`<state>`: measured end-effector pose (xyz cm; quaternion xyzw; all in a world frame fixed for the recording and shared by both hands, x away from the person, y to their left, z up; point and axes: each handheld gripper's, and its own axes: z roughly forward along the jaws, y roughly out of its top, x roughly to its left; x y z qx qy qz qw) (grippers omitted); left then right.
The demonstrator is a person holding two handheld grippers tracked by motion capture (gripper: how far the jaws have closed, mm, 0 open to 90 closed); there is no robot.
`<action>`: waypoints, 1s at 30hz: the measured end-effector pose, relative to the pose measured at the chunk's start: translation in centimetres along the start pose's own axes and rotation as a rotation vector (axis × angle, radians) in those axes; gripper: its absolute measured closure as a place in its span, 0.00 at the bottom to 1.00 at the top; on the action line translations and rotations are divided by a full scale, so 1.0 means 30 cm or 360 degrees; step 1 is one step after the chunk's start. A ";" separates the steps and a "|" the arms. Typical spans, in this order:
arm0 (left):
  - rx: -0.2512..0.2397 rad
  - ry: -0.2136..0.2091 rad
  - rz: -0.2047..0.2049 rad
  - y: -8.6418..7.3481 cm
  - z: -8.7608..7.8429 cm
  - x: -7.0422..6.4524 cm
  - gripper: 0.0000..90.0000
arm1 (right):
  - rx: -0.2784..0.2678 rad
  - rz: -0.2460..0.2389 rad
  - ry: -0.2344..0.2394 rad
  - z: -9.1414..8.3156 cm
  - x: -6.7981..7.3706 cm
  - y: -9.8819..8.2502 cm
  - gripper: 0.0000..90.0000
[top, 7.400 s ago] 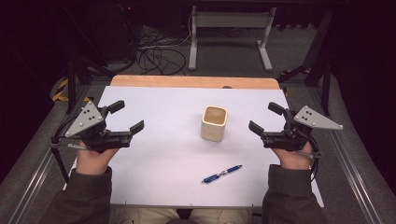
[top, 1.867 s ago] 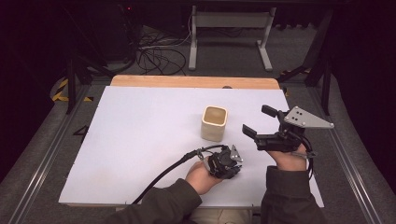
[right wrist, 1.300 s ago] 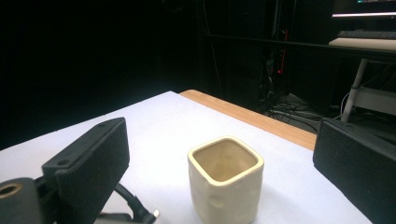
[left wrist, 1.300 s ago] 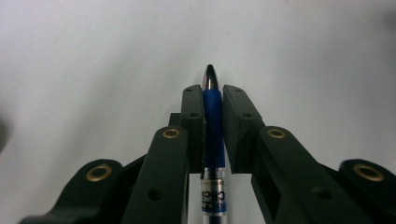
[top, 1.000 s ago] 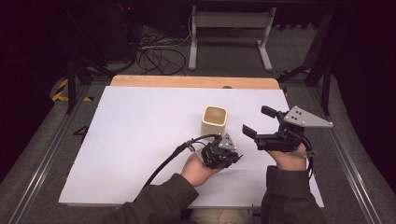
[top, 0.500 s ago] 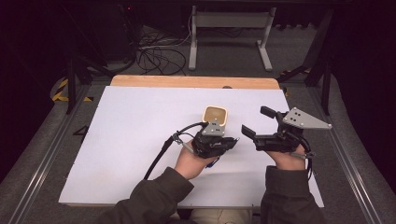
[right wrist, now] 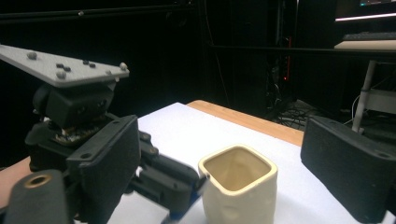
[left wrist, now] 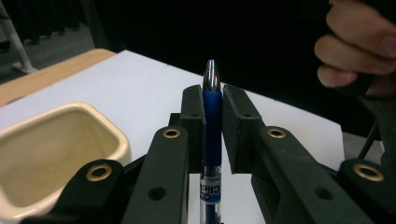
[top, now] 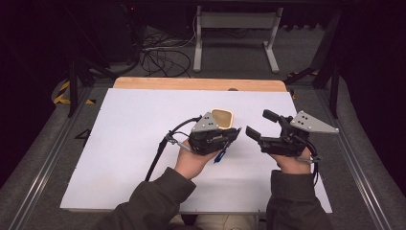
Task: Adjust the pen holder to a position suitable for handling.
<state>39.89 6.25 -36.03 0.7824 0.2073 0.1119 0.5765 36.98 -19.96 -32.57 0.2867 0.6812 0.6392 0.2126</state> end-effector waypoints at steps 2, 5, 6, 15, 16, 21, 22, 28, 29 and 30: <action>-0.0032 0.0005 -0.0026 0.008 -0.012 0.007 0.89 | -0.0002 0.0008 -0.0006 0.004 0.000 -0.003 0.18; -0.0060 0.0011 -0.0039 0.017 -0.025 0.015 0.89 | 0.0011 0.0034 -0.0012 0.018 0.001 -0.012 0.20; -0.0087 0.0019 -0.0052 0.024 -0.037 0.021 0.89 | 0.0023 0.0038 -0.0013 0.024 0.002 -0.015 0.21; -0.0210 0.0000 -0.0082 0.054 -0.078 0.040 0.89 | 0.0063 0.0063 -0.0013 0.073 0.016 -0.042 0.30; -0.0233 -0.0005 -0.0090 0.058 -0.082 0.041 0.89 | 0.0059 0.0083 -0.0002 0.078 0.017 -0.045 0.32; -0.0274 0.0005 -0.0080 0.070 -0.094 0.042 0.89 | 0.0066 0.0128 0.0059 0.102 0.022 -0.059 0.37; -0.0281 0.0009 -0.0079 0.071 -0.095 0.041 0.89 | 0.0066 0.0125 0.0072 0.106 0.023 -0.061 0.39; -0.0311 0.0018 -0.0076 0.076 -0.095 0.038 0.89 | 0.0071 0.0128 0.0121 0.126 0.036 -0.073 0.52; -0.0319 0.0018 -0.0077 0.076 -0.095 0.038 0.89 | 0.0064 0.0124 0.0135 0.129 0.039 -0.074 0.55; -0.0322 0.0018 -0.0076 0.077 -0.095 0.037 0.89 | 0.0062 0.0126 0.0146 0.131 0.040 -0.075 0.56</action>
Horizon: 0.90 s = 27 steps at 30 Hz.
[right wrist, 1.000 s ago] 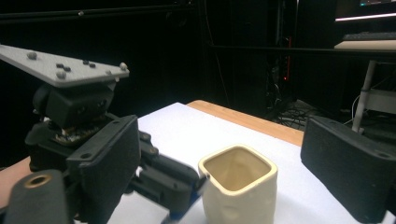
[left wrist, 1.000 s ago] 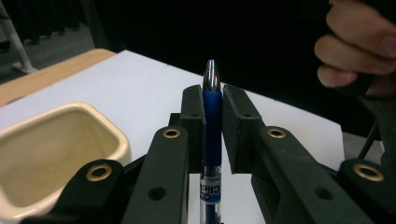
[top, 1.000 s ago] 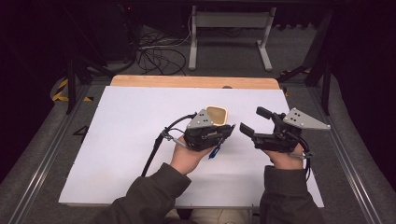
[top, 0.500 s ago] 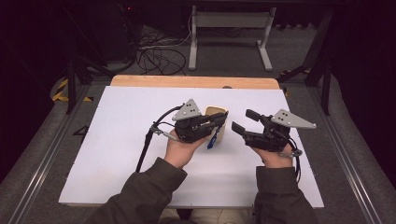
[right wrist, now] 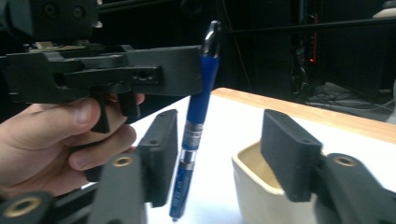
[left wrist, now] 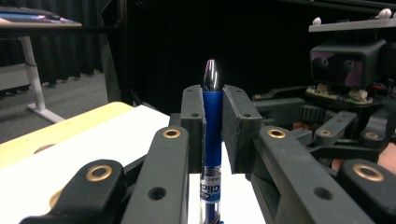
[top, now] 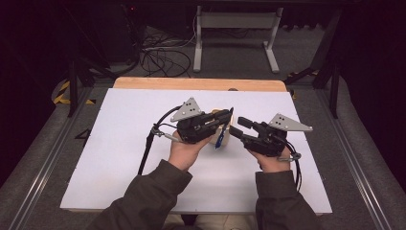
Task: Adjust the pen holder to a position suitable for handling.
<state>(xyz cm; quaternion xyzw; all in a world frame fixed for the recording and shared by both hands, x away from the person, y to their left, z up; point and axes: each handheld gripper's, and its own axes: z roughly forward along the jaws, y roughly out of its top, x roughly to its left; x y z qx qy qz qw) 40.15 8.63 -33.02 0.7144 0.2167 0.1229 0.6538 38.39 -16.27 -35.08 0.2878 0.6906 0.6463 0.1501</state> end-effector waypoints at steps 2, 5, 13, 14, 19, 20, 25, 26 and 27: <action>-0.0017 0.0003 -0.0004 0.001 0.001 -0.002 0.89 | -0.0002 0.0005 0.0016 0.003 0.002 -0.001 0.57; -0.0042 0.0002 -0.0001 0.003 0.001 -0.005 0.89 | 0.0008 0.0012 0.0042 0.019 0.009 -0.007 0.60; -0.0087 0.0004 0.0017 0.009 -0.003 -0.021 0.89 | 0.0003 0.0057 0.0105 0.057 0.020 -0.027 0.75; -0.0088 0.0003 0.0015 0.009 -0.002 -0.021 0.89 | 0.0000 0.0063 0.0107 0.058 0.021 -0.028 0.78; -0.0087 -0.0015 0.0019 0.007 -0.001 -0.024 0.88 | -0.0005 0.0071 0.0101 0.062 0.022 -0.032 0.87; -0.0084 -0.0017 0.0028 0.007 -0.002 -0.024 0.88 | -0.0007 0.0076 0.0090 0.062 0.021 -0.033 0.88; -0.0057 0.0008 0.0051 0.005 -0.009 -0.021 0.76 | 0.0008 0.0051 0.0078 0.064 0.021 -0.034 0.88; -0.0051 0.0009 0.0045 0.004 -0.012 -0.022 0.76 | 0.0011 0.0045 0.0072 0.064 0.020 -0.035 0.88; -0.0041 0.0011 0.0061 0.004 -0.016 -0.022 0.76 | 0.0016 0.0036 0.0064 0.065 0.020 -0.035 0.88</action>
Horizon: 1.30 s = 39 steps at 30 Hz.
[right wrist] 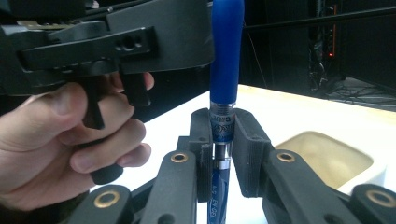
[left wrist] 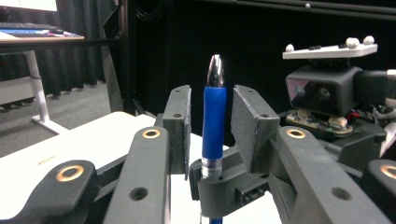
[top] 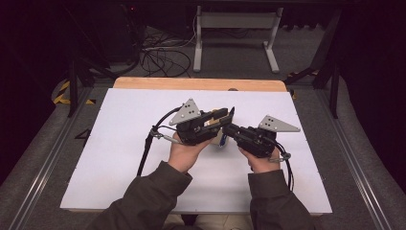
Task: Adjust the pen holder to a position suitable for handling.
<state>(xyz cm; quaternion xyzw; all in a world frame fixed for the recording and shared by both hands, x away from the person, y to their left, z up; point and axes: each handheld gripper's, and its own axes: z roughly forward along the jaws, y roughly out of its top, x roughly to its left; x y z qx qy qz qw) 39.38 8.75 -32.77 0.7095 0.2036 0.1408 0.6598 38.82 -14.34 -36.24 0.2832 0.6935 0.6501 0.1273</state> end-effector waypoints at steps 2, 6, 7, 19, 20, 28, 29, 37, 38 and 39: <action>0.0041 0.0029 0.0055 -0.001 -0.013 -0.002 0.72 | 0.0004 -0.0011 -0.0023 0.001 -0.001 -0.001 0.88; 0.0075 0.0076 0.0083 -0.002 -0.030 -0.001 0.62 | 0.0009 -0.0070 -0.0064 0.002 -0.001 -0.004 0.88; 0.0093 0.0094 0.0088 -0.002 -0.043 0.001 0.60 | 0.0011 -0.0097 -0.0078 0.002 0.000 -0.003 0.88; 0.0234 0.0252 0.0154 -0.028 -0.140 0.028 0.35 | 0.0005 -0.0198 -0.0179 0.006 0.000 -0.003 0.88; 0.0234 0.0252 0.0154 -0.028 -0.140 0.028 0.33 | 0.0005 -0.0209 -0.0184 0.006 0.000 -0.003 0.88; 0.0274 0.0304 0.0135 -0.059 -0.214 0.058 0.24 | 0.0023 -0.0241 -0.0216 0.017 0.001 -0.007 0.88; 0.0274 0.0312 0.0127 -0.063 -0.223 0.062 0.24 | 0.0021 -0.0253 -0.0218 0.016 0.001 -0.006 0.88; 0.0290 0.0366 0.0138 -0.089 -0.310 0.083 0.17 | -0.0017 -0.0300 -0.0249 0.010 -0.003 -0.001 0.88; 0.0291 0.0377 0.0138 -0.092 -0.322 0.085 0.16 | -0.0014 -0.0307 -0.0256 0.010 -0.004 -0.001 0.88; 0.0289 0.0380 0.0141 -0.096 -0.333 0.087 0.16 | -0.0016 -0.0306 -0.0259 0.011 -0.005 0.000 0.88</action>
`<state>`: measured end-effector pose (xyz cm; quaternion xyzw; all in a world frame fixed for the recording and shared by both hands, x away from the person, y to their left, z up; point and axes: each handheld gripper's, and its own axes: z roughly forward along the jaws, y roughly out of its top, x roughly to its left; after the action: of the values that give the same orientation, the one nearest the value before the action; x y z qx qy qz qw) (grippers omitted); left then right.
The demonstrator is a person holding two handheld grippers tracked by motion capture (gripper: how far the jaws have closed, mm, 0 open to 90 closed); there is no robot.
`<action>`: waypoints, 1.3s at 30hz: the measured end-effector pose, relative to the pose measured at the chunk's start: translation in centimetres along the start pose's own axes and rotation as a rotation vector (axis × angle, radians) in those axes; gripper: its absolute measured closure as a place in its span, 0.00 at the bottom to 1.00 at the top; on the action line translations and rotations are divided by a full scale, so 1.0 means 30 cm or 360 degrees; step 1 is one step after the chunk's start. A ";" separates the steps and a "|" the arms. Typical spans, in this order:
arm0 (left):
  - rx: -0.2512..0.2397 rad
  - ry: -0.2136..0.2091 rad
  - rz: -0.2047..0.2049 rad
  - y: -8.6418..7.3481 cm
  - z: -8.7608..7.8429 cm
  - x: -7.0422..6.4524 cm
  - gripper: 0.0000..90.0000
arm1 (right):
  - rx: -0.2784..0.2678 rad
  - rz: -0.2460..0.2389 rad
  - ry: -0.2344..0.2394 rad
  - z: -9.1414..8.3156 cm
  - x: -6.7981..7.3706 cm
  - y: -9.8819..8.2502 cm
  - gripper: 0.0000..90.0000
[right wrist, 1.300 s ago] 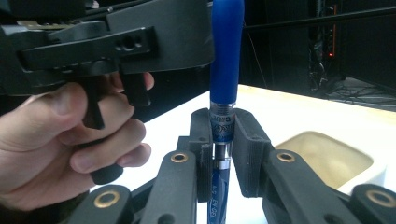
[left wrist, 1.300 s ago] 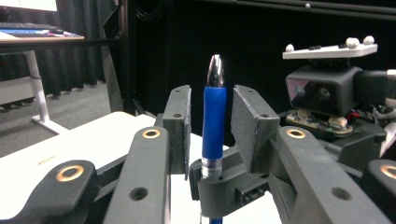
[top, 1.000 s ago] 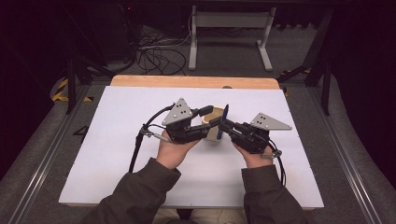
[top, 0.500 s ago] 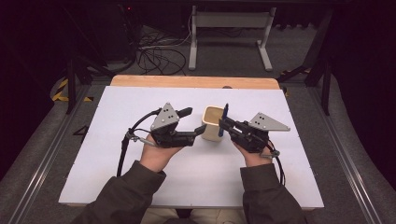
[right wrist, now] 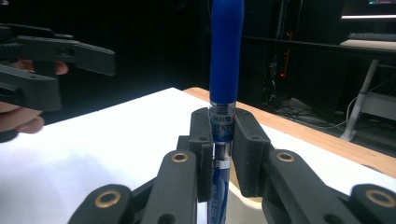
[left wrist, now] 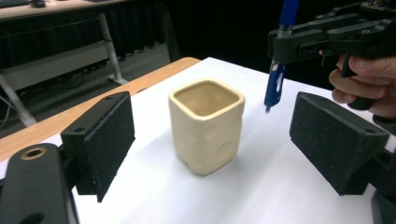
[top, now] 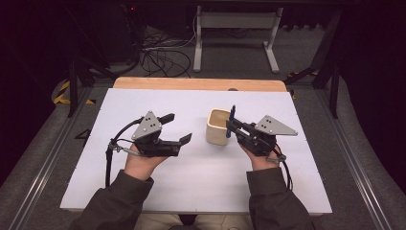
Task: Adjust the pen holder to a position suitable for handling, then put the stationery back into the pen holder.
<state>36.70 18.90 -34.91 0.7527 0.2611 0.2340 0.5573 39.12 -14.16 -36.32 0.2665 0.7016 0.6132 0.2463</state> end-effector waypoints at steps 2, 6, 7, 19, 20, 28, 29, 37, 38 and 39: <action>-0.0006 0.0016 0.0005 -0.013 -0.018 0.007 0.15 | -0.0008 -0.0014 -0.0004 0.000 -0.003 0.001 0.88; 0.0009 0.0039 0.0005 -0.036 -0.043 0.019 0.15 | -0.0027 -0.0024 -0.0025 0.001 -0.008 0.003 0.88; 0.0010 0.0044 0.0006 -0.040 -0.050 0.020 0.15 | -0.0033 -0.0026 -0.0025 0.003 -0.010 0.003 0.88; 0.0032 0.0067 -0.0002 -0.081 -0.097 0.048 0.14 | -0.0069 -0.0043 -0.0025 0.044 -0.026 0.011 0.88; 0.0032 0.0069 -0.0007 -0.083 -0.100 0.050 0.14 | -0.0077 -0.0040 -0.0023 0.049 -0.029 0.012 0.88; 0.0020 0.0069 -0.0012 -0.087 -0.113 0.061 0.13 | -0.0112 -0.0036 -0.0054 0.081 -0.051 0.020 0.88; 0.0021 0.0068 -0.0016 -0.087 -0.115 0.061 0.13 | -0.0118 -0.0025 -0.0058 0.086 -0.052 0.020 0.88; 0.0018 0.0067 -0.0011 -0.086 -0.119 0.060 0.13 | -0.0115 -0.0047 -0.0144 0.127 -0.064 -0.005 0.88; 0.0025 0.0072 -0.0010 -0.087 -0.119 0.060 0.13 | -0.0116 -0.0048 -0.0152 0.131 -0.066 -0.010 0.88; 0.0028 0.0073 -0.0013 -0.088 -0.118 0.061 0.13 | -0.0118 -0.0056 -0.0162 0.135 -0.067 -0.016 0.88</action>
<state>35.44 23.27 -36.37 0.7509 0.2789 0.2467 0.5454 43.30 -12.61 -37.28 0.2756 0.6696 0.6201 0.3020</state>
